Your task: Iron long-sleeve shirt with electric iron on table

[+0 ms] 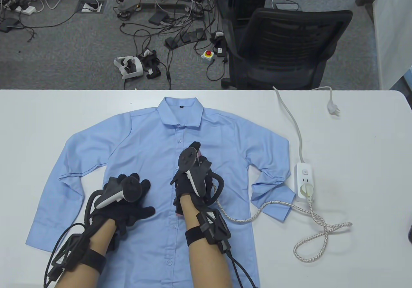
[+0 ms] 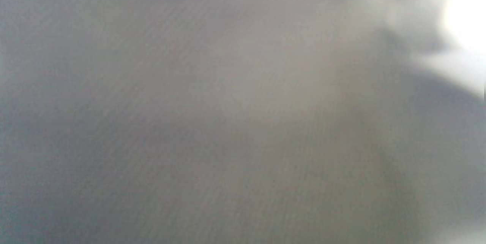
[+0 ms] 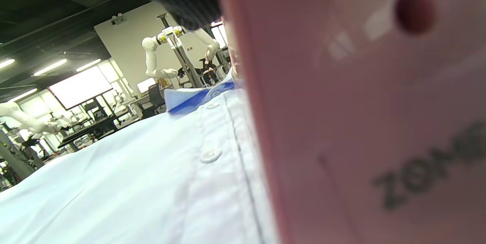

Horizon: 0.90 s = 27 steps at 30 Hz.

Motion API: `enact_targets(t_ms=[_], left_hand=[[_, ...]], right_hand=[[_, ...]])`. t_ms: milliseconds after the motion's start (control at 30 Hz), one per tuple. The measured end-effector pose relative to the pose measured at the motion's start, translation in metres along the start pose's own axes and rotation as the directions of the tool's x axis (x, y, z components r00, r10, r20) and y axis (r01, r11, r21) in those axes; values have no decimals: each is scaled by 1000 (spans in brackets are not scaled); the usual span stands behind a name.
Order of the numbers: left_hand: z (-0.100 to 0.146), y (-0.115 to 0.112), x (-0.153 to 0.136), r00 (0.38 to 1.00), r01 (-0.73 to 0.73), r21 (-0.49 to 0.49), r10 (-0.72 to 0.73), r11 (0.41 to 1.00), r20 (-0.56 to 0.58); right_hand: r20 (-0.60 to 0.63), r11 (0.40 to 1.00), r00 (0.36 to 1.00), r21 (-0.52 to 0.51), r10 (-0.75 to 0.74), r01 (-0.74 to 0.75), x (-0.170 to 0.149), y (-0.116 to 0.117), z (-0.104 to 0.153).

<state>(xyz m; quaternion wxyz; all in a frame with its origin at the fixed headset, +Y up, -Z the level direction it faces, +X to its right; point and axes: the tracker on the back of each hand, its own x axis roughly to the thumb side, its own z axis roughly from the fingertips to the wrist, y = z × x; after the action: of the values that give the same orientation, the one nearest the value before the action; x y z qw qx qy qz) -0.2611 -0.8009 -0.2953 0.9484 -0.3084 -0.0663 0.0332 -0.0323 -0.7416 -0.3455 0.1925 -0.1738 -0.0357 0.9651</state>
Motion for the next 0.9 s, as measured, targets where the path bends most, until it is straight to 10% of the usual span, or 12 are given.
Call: enact_targets(t_ms=[900], left_hand=[[2, -2, -4, 1000, -22, -15, 22, 1000, -3]], right_hand=[[-91, 988, 985, -40, 145, -149, -63, -29, -20]])
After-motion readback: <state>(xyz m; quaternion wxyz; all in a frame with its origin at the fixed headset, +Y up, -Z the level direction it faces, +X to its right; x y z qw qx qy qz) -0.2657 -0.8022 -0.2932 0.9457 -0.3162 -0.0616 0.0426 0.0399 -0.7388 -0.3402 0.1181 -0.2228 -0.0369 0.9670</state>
